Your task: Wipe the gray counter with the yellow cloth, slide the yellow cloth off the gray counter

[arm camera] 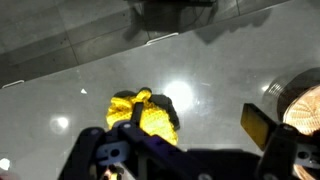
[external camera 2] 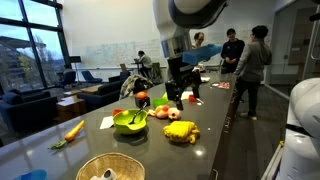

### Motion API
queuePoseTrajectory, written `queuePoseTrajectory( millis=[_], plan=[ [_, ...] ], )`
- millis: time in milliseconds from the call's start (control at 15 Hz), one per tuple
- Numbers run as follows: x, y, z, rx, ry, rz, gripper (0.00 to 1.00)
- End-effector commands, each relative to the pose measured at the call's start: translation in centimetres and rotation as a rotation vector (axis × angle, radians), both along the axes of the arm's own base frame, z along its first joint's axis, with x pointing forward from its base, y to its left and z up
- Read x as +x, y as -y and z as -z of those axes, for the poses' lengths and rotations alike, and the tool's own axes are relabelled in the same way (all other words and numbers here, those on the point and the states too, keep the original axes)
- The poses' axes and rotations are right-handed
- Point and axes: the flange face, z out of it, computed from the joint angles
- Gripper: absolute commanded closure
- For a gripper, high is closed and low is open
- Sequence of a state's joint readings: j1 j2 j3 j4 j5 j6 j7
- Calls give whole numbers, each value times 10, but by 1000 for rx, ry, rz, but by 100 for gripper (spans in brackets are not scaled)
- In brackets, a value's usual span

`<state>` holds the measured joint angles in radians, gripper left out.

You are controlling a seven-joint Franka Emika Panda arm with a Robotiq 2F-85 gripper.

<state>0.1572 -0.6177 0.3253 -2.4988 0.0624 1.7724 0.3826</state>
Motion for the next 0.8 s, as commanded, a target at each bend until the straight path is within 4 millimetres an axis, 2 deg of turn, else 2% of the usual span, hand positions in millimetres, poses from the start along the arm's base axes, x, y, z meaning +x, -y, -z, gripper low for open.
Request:
queuePoseTrajectory(
  millis=[0, 267, 533, 733],
  plan=[
    [22, 21, 1, -4, 108, -14, 0],
    [56, 50, 10, 18, 199, -20, 0],
    [93, 91, 31, 55, 236, -32, 0],
    [116, 110, 45, 77, 239, -39, 0]
  ],
)
